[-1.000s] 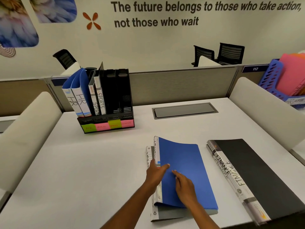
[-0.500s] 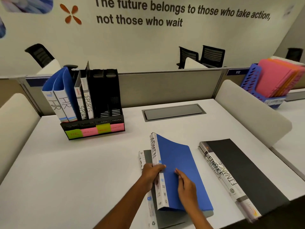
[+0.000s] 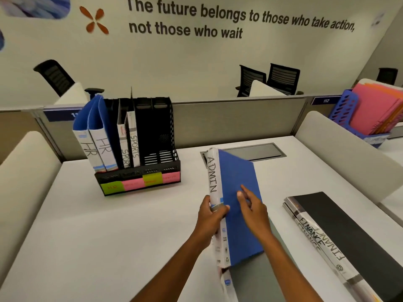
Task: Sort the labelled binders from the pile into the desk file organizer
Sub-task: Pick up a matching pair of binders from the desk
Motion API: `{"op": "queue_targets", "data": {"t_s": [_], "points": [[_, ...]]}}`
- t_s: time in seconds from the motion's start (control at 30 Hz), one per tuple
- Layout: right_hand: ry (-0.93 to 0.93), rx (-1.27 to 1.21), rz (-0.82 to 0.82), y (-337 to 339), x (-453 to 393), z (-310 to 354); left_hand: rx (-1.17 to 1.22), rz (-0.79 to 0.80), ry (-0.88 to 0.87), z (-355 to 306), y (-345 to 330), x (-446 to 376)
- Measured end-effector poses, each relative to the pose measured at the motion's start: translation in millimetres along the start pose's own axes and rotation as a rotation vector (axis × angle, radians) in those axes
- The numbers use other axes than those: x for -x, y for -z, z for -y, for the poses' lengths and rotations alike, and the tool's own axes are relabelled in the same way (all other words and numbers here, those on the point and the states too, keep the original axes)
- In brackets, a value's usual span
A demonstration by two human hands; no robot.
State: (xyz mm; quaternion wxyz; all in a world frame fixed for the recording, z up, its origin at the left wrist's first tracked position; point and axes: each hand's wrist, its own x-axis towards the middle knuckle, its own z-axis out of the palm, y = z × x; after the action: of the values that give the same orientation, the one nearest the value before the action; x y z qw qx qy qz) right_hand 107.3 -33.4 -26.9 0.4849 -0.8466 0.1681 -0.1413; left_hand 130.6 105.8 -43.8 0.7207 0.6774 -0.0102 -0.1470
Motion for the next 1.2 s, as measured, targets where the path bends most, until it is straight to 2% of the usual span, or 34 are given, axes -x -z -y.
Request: {"op": "queue_targets", "data": {"t_s": [0.2,0.27,0.33,0.5,0.63,0.73,0.8,0.9,1.0,1.07,1.2], "points": [[0.153,-0.152,0.141,-44,-24,109,-0.158,-0.191,-0.310,-39,37,-13],[0.228,-0.120,0.135,-58,-24,134,-0.171,-0.259,-0.409,-47,45,-15],[0.300,-0.034,0.061,-71,-23,153,-0.149,-0.292,-0.492,-55,53,-19],[0.341,0.052,-0.155,-95,-30,176,-0.139,-0.290,-0.586,-62,73,-39],[0.357,0.014,-0.173,-98,-40,185,-0.246,-0.181,-0.602,-66,86,-59],[0.381,-0.022,-0.206,-92,-50,192,-0.396,-0.092,-0.696,-60,106,-72],[0.390,-0.058,-0.225,-85,-59,198,-0.419,-0.065,-0.694,-53,123,-79],[0.407,-0.118,-0.242,-80,-72,207,-0.461,-0.155,-0.620,-37,147,-93],[0.423,-0.163,-0.240,-87,-83,217,-0.728,-0.257,-0.507,-19,173,-112],[0.441,-0.190,-0.243,-95,-93,222,-0.930,-0.214,-0.451,-10,191,-123],[0.443,-0.283,-0.270,-119,-119,234,-1.174,-0.162,-0.298,1,216,-138]]}}
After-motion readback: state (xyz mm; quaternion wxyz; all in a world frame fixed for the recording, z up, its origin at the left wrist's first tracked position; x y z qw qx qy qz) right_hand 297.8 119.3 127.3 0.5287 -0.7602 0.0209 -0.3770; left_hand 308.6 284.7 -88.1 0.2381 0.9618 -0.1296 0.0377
